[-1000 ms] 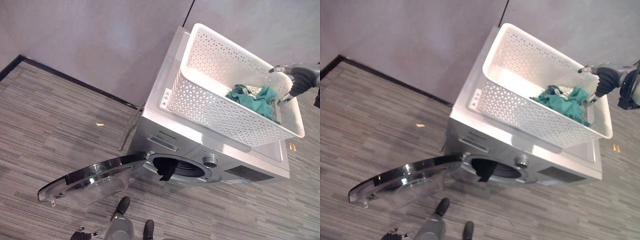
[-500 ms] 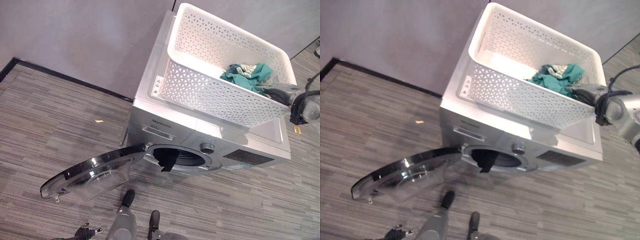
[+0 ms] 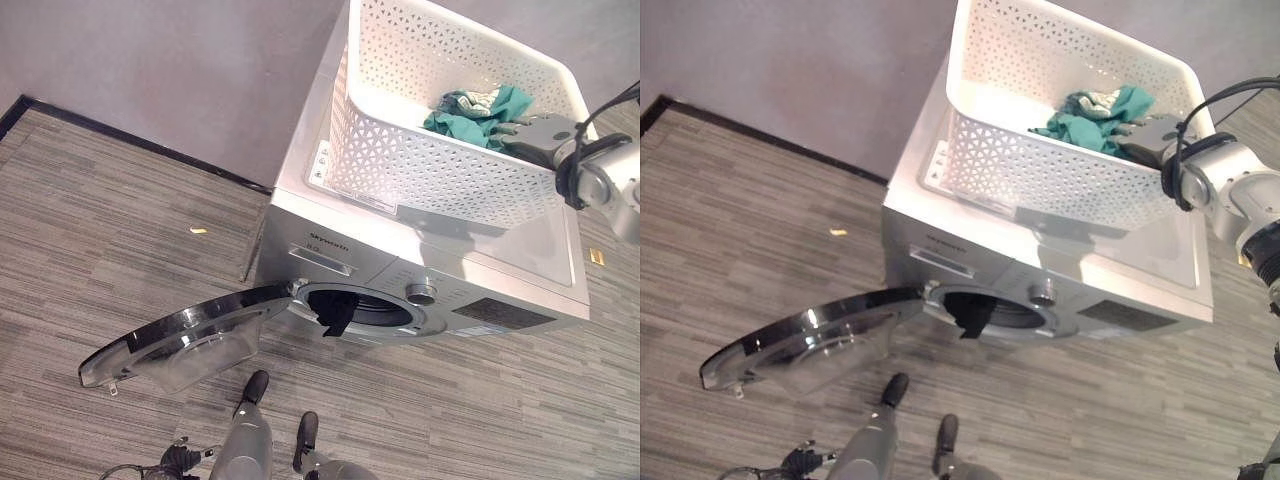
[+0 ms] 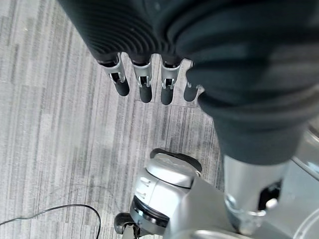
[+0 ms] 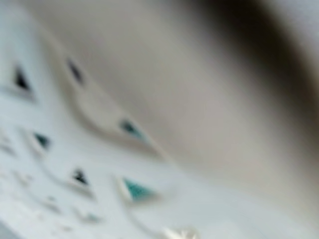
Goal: Grab the laundry basket,head to the washer,open it,put in the laundry and shut it.
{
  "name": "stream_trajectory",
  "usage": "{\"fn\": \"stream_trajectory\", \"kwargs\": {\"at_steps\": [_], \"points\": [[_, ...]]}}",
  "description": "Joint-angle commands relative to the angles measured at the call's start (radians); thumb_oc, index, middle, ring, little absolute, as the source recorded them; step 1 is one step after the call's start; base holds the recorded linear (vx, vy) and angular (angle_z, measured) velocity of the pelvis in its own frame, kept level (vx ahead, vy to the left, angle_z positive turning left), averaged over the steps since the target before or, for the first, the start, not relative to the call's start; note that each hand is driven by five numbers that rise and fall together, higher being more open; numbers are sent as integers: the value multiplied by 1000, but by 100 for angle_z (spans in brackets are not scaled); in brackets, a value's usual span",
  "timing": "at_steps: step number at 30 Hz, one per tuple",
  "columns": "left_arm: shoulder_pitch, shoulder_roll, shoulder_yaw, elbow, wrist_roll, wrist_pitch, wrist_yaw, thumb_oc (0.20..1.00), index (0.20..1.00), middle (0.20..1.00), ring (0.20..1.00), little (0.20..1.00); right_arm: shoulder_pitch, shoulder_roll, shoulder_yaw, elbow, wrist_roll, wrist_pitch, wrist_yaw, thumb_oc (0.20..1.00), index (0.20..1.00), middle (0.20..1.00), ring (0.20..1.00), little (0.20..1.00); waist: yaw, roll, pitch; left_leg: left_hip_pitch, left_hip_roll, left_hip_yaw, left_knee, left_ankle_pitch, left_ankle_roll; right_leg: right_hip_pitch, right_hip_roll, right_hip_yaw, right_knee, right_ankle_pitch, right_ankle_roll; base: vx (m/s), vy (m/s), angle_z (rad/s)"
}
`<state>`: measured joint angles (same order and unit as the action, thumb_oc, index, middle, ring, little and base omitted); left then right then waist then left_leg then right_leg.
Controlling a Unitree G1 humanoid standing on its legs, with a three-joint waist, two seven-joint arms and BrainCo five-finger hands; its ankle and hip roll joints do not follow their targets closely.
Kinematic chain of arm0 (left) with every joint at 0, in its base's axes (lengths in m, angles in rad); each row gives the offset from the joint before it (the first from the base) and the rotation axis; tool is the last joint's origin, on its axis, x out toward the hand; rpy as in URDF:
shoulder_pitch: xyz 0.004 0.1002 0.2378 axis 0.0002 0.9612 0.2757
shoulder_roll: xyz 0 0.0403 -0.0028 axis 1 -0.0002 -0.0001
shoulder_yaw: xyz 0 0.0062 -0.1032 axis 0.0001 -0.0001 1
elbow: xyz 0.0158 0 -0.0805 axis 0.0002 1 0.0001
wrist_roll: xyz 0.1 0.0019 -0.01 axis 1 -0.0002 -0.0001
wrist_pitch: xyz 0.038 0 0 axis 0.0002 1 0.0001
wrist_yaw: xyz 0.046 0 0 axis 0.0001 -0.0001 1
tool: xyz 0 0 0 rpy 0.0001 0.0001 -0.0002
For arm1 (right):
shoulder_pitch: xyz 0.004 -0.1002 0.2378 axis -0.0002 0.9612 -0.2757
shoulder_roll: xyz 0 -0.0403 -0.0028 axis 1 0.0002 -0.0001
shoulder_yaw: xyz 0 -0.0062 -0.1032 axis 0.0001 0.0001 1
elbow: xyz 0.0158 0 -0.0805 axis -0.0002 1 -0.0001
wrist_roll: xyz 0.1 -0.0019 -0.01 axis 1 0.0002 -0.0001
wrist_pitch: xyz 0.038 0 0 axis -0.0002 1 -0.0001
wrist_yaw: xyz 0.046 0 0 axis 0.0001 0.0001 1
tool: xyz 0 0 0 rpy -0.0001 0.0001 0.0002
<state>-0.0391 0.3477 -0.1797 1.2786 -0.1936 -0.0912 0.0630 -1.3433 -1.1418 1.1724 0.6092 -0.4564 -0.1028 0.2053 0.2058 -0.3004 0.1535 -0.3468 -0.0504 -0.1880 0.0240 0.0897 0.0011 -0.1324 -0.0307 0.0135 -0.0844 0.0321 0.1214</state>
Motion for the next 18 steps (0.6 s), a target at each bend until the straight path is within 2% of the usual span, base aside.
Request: {"fn": "stream_trajectory", "kwargs": {"at_steps": [1, 3, 6, 12, 13, 15, 18], "points": [[-22, 14, -17, 33, -32, 0, -14, 1000, 1000, 1000, 1000, 1000, -44, 62, 24, 15, 89, 17, 59, 200, 200, 200, 200, 200, 53, -21, 32, 30, -7, -99, -80, -6, 2, 110, -87, -2, 39, 152, 69, 33, 12, 6], [-30, 21, -9, 38, -39, 2, -13, 1000, 1000, 1000, 1000, 1000, -45, 80, 35, 14, 113, 25, 108, 200, 200, 200, 200, 200, 53, -22, 30, 35, -12, -105, -81, -7, 3, 113, -87, -6, 43, 157, 69, 36, 5, 7], [-30, 23, -6, 37, -42, 3, -11, 1000, 1000, 1000, 1000, 1000, -34, 89, 28, 17, 115, 27, 116, 200, 200, 200, 200, 200, 53, -18, 29, 39, -13, -107, -83, -8, 4, 116, -88, -9, 44, 154, 68, 16, 14, 7], [-21, 18, 0, 34, -37, 1, 0, 1000, 1000, 1000, 1000, 1000, 13, 94, -49, 35, 99, 23, 53, 200, 200, 200, 200, 200, 50, 4, 28, 49, -8, -98, -84, -10, 5, 120, -87, -15, 43, 129, 67, 0, 0, 0], [-17, 4, -6, 33, -33, -2, 8, 1000, 1000, 1000, 1000, 1000, 73, 98, -158, 83, 105, 23, -37, 200, 200, 200, 200, 200, 45, 20, 23, 50, -4, -94, -82, -10, 7, 121, -87, -16, 42, 113, 66, 0, 0, 0], [-17, 6, -7, 33, -33, -2, 8, 1000, 1000, 1000, 1000, 1000, 78, 98, -162, 83, 104, 23, -38, 200, 200, 200, 200, 200, 46, 18, 23, 50, -5, -95, -82, -10, 7, 121, -87, -16, 42, 113, 66, 0, 0, 0], [-19, -8, -28, 29, -13, -11, 23, 1000, 1000, 1000, 1000, 1000, 166, 133, -459, 151, 300, 43, -198, 200, 200, 200, 200, 200, 39, 46, 10, 52, -4, -94, -81, -11, 13, 122, -85, -20, 39, 87, 63, 0, 0, 0]]}}
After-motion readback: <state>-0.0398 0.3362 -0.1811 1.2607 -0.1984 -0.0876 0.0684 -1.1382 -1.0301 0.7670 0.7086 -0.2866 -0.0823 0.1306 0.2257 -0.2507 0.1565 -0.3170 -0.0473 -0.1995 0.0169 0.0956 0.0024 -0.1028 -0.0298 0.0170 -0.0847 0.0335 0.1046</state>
